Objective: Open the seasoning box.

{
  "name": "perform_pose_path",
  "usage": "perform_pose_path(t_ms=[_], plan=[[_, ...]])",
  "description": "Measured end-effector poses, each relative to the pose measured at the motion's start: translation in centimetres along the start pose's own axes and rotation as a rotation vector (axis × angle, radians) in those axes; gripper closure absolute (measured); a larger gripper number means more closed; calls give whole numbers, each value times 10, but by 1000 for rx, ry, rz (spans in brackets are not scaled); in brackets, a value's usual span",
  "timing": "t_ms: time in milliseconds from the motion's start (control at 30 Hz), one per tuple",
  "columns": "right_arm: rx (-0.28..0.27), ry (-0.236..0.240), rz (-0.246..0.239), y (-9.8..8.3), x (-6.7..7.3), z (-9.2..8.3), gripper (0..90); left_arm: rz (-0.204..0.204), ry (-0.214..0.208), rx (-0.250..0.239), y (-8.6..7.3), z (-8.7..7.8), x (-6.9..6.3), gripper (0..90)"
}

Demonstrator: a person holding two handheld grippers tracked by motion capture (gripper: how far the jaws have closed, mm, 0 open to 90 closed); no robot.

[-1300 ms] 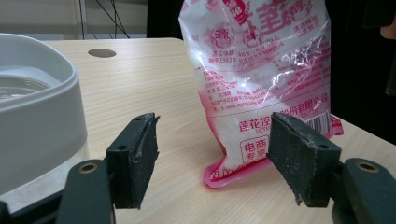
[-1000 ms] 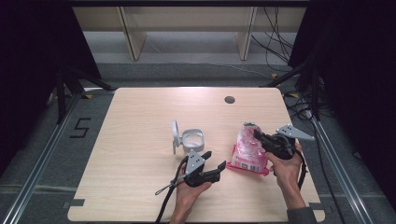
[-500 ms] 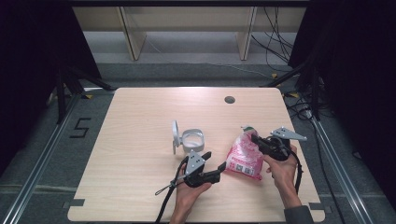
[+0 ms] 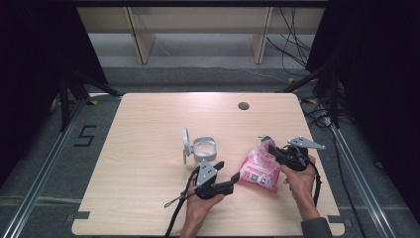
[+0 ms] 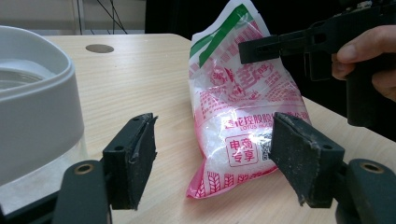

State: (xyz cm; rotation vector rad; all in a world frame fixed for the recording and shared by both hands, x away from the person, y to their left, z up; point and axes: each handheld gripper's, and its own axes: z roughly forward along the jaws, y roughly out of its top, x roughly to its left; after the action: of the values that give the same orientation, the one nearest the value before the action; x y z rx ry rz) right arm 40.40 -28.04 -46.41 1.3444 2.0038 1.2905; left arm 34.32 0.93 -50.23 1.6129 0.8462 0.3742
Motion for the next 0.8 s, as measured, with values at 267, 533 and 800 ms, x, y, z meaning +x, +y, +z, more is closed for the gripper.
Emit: perform_pose_path(t_ms=[267, 533, 800], plan=[[-6, -7, 57, -3, 1, 2, 832, -20, 17, 5, 0, -2, 0, 307], [-5, -34, 93, -6, -2, -1, 718, -12, 12, -1, 1, -4, 3, 306], [-16, -108, 61, -8, -6, -6, 590, -8, 11, -7, 2, -5, 5, 306]])
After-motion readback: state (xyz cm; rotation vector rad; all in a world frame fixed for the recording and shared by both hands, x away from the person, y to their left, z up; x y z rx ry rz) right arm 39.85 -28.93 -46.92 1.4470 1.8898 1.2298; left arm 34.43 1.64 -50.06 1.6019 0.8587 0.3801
